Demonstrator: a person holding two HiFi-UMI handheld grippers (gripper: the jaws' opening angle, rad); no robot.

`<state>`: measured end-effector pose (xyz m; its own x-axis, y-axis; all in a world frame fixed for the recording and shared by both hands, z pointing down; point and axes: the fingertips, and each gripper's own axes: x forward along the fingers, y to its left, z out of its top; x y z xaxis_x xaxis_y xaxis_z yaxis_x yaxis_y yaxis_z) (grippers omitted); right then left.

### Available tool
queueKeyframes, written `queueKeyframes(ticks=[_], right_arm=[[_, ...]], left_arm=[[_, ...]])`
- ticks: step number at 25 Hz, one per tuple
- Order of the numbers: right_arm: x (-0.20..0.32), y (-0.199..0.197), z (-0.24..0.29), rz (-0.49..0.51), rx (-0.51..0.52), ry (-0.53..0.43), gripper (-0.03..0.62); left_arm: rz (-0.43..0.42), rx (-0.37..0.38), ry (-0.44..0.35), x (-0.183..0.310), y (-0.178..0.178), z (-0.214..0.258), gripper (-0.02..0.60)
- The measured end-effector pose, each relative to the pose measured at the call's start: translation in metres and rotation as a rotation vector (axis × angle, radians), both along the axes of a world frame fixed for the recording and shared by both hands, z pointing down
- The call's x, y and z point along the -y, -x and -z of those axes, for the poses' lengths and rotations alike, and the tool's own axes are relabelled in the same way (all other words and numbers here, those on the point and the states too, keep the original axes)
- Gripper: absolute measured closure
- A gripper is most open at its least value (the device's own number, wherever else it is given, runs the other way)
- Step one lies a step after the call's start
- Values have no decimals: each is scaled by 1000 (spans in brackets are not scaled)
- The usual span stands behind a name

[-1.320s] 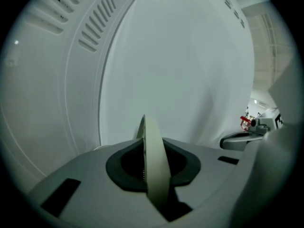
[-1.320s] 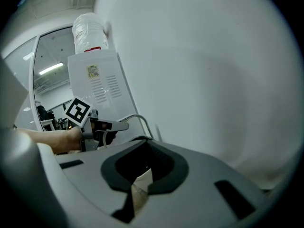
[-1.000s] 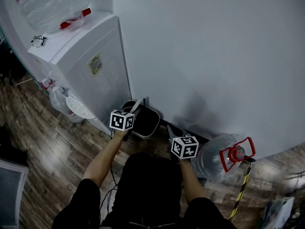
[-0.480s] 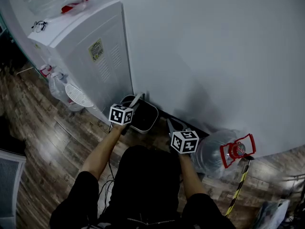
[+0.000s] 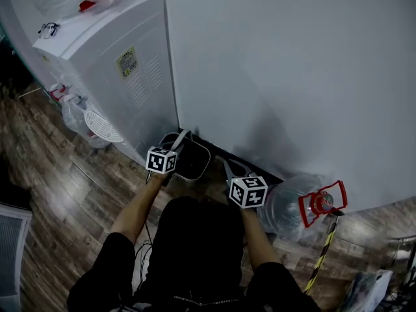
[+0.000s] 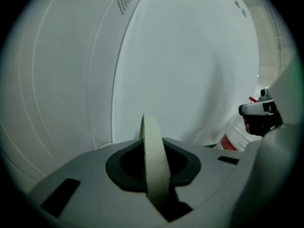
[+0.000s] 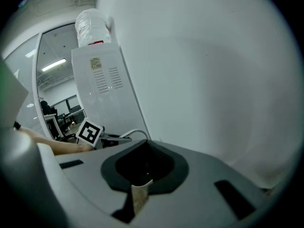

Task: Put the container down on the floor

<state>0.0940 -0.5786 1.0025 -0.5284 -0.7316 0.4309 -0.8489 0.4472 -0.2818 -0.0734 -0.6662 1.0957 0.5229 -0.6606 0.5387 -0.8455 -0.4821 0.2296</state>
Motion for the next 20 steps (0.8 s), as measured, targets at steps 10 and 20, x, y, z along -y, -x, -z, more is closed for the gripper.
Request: queueKeyframes(ticks=[10, 20], right_arm=[[-2, 6, -2, 14, -6, 5, 583], [-1, 20, -3, 46, -12, -1, 583]], left_arm=[[12, 109, -27, 3, 25, -4, 502], [91, 201, -111, -5, 62, 20, 477]])
